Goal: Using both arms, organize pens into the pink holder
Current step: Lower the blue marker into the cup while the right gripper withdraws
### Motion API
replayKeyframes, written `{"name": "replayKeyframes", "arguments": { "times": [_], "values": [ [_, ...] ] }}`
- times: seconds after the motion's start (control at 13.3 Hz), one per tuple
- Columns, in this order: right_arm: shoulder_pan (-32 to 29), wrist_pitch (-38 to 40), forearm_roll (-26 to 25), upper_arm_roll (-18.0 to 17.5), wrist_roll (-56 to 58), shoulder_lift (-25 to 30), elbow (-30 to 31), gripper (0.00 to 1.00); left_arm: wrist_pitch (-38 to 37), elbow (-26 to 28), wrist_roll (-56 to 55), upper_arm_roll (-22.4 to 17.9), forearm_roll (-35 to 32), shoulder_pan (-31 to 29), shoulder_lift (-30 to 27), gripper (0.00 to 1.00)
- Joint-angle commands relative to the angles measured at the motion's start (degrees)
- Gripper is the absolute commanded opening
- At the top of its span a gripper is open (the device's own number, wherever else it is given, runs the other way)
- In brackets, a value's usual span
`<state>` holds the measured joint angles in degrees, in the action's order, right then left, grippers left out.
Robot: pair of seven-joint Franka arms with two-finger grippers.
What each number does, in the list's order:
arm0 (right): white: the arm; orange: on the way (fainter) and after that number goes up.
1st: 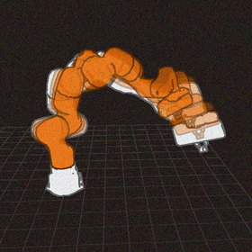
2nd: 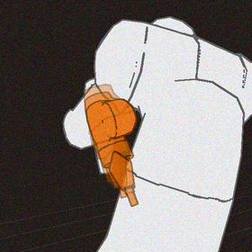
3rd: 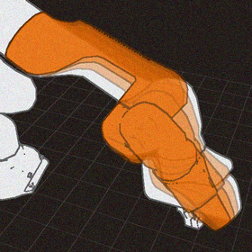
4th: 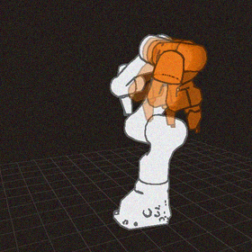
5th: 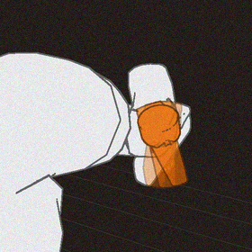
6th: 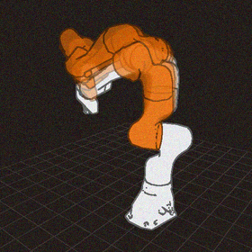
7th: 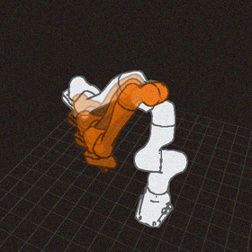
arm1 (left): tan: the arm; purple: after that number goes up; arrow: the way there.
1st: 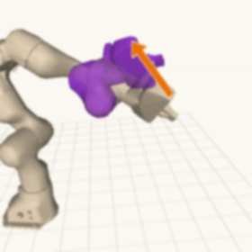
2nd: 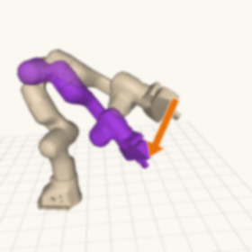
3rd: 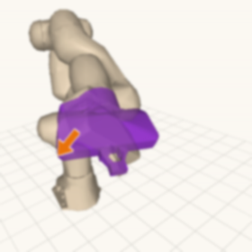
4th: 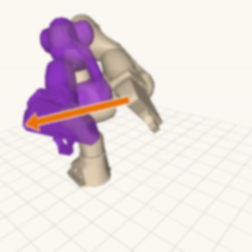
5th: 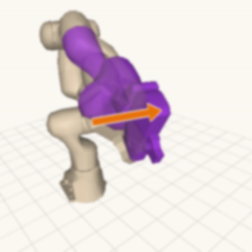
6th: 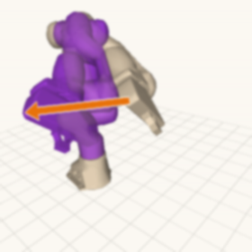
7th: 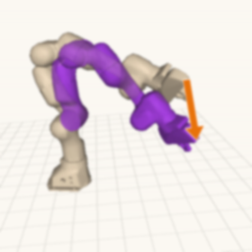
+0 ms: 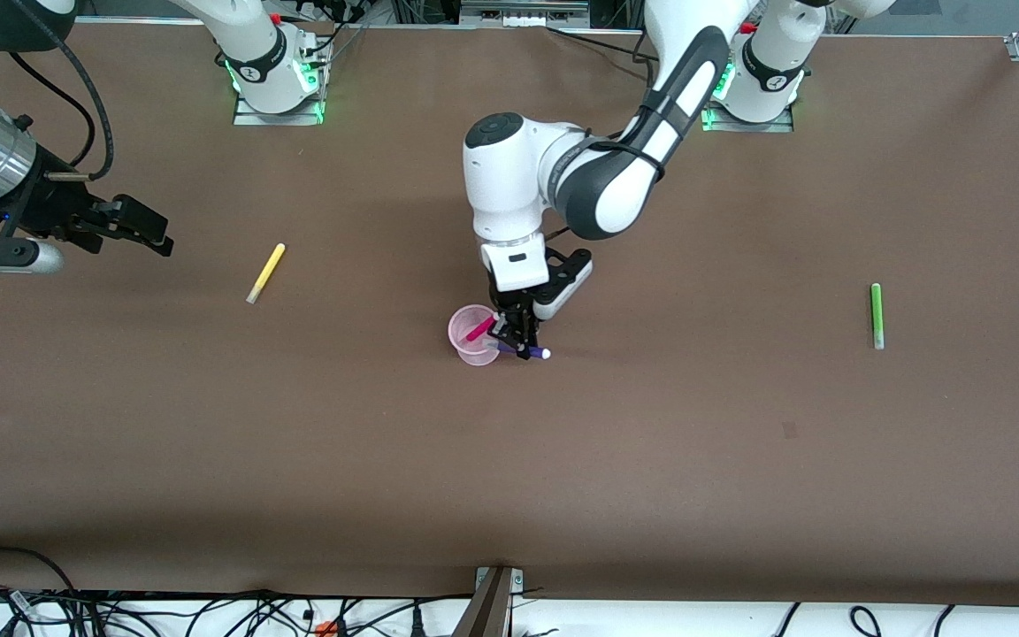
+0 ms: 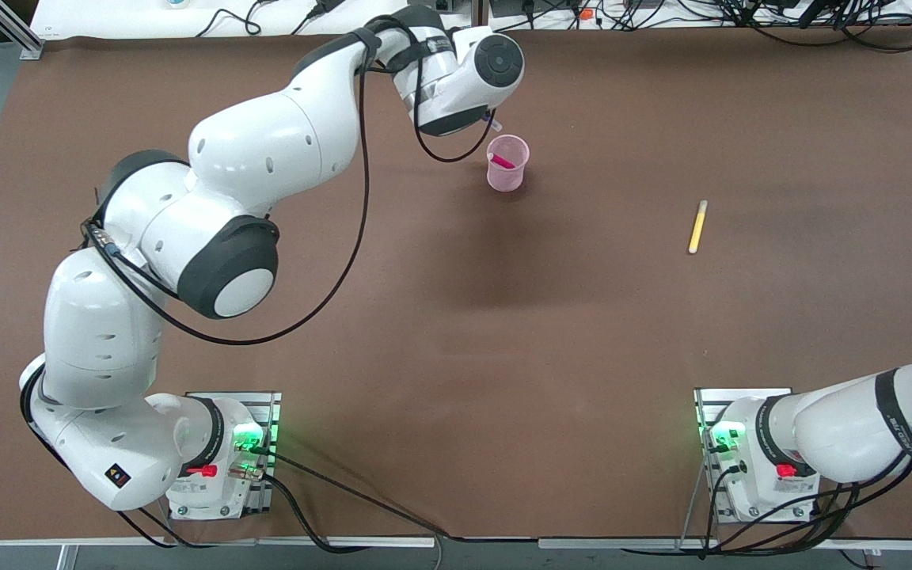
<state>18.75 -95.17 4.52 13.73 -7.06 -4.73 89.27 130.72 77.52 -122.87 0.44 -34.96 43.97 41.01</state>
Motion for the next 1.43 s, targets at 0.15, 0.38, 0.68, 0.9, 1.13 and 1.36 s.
{"name": "replayKeyframes", "arguments": {
  "times": [0.15, 0.38, 0.68, 0.9, 1.13, 1.36],
  "values": [
    [0.14, 0.16, -1.36, 0.86, 3.19, 0.6, 0.29, 1.0, -1.26, -3.17, -2.02, -4.13, -3.89, 5.59, 3.46, 0.0],
    [0.23, 0.42, -2.5, 0.86, 3.28, -0.01, -1.38, 1.0, -1.26, -3.25, -2.02, -4.13, -3.8, 6.82, 3.81, 0.0],
    [0.23, 0.42, -3.64, 0.77, 3.19, -0.1, -1.65, 1.0, -1.26, -3.25, -2.02, -4.22, -3.89, 7.97, 5.21, 0.0],
    [0.67, 0.33, -4.61, 0.68, 2.5, -1.24, -1.82, 1.0, -1.26, -3.34, -2.1, -4.22, -3.8, 7.97, 5.48, 0.05],
    [0.85, 0.34, -4.52, 0.51, 2.84, -1.33, -1.82, 1.0, -1.26, -4.74, -3.24, -4.31, -3.72, 7.88, 5.57, 0.53],
    [0.85, 0.34, -4.08, 0.51, 2.58, -1.25, -1.91, 1.0, -1.26, -5.1, -3.16, -4.4, -3.63, 7.62, 5.31, 0.64]
  ]
}}
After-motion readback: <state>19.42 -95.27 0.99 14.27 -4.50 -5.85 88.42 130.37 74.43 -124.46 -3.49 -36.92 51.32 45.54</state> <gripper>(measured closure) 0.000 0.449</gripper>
